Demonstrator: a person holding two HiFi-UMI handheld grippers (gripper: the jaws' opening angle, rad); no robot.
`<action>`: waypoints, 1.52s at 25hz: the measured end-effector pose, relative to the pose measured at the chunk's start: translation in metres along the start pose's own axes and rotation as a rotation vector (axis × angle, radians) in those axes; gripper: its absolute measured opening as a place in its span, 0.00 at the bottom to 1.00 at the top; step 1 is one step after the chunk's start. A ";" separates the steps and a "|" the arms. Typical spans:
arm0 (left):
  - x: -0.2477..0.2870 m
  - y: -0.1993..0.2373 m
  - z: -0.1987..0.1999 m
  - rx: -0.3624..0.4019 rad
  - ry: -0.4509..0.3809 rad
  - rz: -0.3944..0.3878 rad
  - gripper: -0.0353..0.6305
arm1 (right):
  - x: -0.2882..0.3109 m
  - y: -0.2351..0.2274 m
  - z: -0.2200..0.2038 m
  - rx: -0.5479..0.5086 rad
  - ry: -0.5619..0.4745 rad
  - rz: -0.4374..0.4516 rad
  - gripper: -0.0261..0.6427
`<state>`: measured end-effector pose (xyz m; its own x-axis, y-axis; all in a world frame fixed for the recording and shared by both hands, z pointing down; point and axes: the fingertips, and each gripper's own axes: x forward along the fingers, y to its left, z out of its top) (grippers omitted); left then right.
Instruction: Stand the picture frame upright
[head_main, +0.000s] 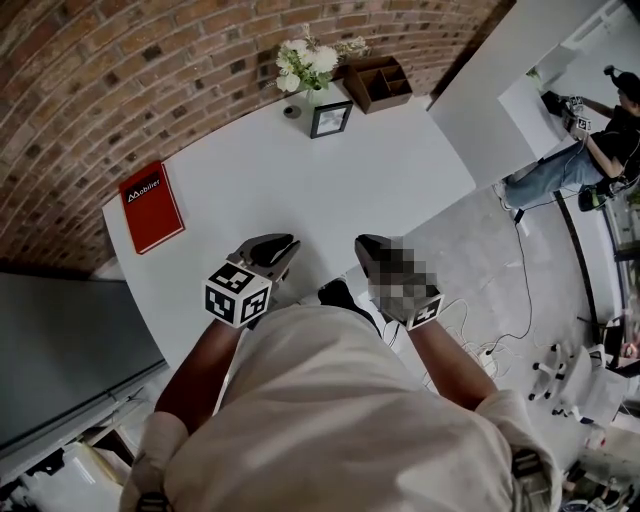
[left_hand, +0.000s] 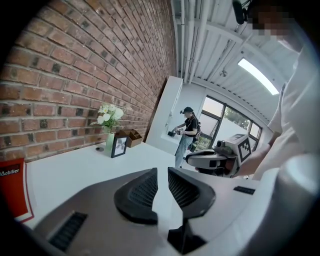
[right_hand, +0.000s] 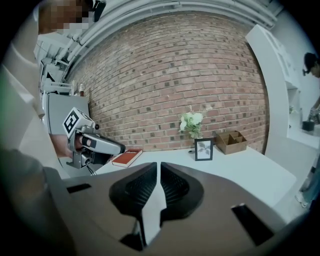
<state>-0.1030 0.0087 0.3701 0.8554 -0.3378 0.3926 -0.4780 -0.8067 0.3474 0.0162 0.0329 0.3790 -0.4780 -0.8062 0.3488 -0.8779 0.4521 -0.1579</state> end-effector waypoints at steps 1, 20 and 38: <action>0.000 0.000 0.000 0.005 0.001 0.001 0.15 | 0.000 0.001 0.001 -0.002 -0.002 0.002 0.08; -0.002 -0.012 0.002 0.014 -0.004 -0.016 0.15 | -0.009 0.009 0.015 -0.034 -0.031 0.003 0.07; -0.003 -0.019 -0.005 0.005 -0.007 -0.035 0.05 | -0.013 0.013 0.009 -0.036 -0.020 0.003 0.05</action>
<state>-0.0979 0.0271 0.3663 0.8731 -0.3126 0.3742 -0.4466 -0.8206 0.3565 0.0110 0.0457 0.3636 -0.4815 -0.8121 0.3296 -0.8749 0.4677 -0.1256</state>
